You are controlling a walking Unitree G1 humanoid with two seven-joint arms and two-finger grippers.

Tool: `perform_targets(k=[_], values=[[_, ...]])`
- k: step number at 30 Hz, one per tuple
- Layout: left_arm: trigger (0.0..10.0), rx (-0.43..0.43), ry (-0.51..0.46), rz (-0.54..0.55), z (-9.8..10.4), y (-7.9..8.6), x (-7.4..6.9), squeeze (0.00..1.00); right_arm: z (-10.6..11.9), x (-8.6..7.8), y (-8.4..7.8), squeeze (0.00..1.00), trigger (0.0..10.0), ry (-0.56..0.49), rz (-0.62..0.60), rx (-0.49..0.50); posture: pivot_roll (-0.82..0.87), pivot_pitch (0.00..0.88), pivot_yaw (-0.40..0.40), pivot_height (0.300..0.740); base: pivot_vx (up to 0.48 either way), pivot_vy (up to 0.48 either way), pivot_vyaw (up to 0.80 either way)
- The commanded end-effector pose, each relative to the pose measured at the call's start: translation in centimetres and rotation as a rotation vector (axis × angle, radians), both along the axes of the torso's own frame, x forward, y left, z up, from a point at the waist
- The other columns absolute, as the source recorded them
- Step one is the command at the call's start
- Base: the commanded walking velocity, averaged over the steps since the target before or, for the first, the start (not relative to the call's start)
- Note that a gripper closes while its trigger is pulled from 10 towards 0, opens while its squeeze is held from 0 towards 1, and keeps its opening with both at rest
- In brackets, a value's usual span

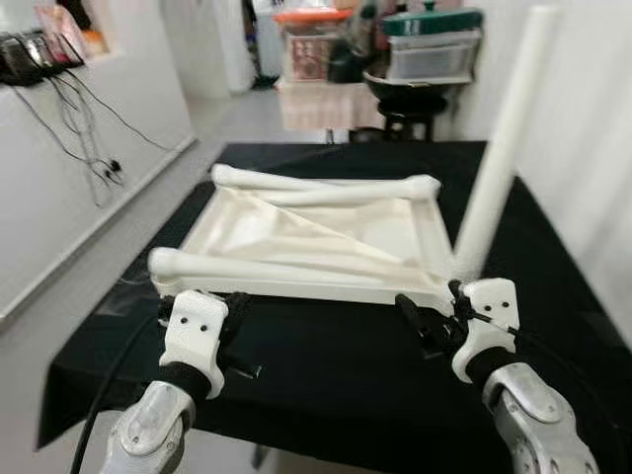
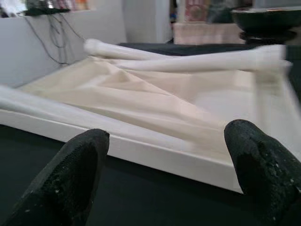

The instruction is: Building children table

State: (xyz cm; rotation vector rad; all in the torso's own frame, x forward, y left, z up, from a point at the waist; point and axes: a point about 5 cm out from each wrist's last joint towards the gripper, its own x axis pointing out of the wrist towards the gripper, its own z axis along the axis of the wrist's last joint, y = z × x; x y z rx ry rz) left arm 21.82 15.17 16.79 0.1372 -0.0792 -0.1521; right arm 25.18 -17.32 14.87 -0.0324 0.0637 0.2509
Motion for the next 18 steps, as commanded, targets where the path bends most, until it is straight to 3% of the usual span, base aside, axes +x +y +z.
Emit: perform_targets(k=[1, 10, 13, 18], values=[[10.0, 0.003, 0.018, 0.031, -0.3, 0.3, 0.0, 0.00, -0.2, 0.0, 0.3, 0.00, 10.0, -0.002, 0.015, 0.006, -0.05, 0.000, 0.042, 0.740, 0.000, 0.480, 0.00], [10.0, 0.025, 0.028, -0.032, -0.3, -0.2, 0.7, 0.00, 0.0, 0.9, 0.7, 0.00, 10.0, -0.043, 0.036, -0.024, -0.07, 0.000, 0.054, 0.740, 0.000, 0.480, 0.00], [10.0, -0.091, 0.041, -0.025, -0.8, 0.0, 1.5, 0.00, 0.2, 1.4, 0.5, 0.00, 10.0, -0.070, 0.001, -0.063, -0.07, 0.000, 0.061, 0.740, 0.000, 0.480, 0.00], [10.0, -0.106, 0.039, -0.036, -0.8, 0.0, 1.7, 0.00, 0.4, 1.9, 0.4, 0.00, 10.0, -0.083, -0.020, -0.078, -0.07, 0.000, 0.057, 0.740, 0.000, 0.480, 0.00]])
